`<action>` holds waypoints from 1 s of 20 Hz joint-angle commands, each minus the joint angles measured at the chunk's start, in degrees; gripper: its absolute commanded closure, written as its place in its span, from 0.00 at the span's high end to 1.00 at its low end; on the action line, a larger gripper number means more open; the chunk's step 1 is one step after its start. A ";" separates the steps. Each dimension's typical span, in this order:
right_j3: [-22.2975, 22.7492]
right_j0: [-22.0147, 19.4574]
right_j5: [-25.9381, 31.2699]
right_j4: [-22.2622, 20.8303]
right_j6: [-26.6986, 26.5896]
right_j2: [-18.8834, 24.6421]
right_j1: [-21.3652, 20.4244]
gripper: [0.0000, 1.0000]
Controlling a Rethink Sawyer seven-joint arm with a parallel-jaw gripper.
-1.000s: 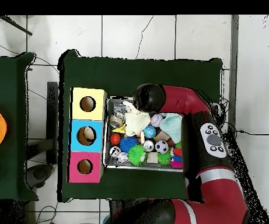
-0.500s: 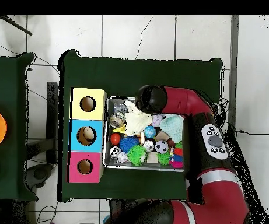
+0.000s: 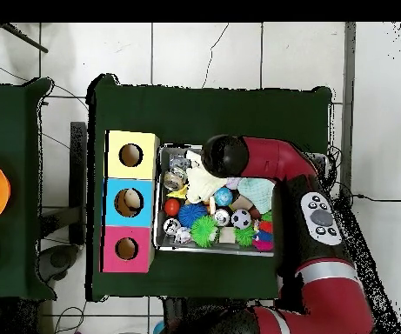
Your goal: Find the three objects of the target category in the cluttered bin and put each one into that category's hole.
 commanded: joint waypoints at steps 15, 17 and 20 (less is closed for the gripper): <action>6.08 -1.68 -14.88 -2.52 9.96 1.25 9.70 1.00; 5.76 -1.76 -14.88 -2.55 9.72 1.38 10.02 1.00; 5.06 -2.08 -14.69 -2.58 9.05 1.74 10.82 1.00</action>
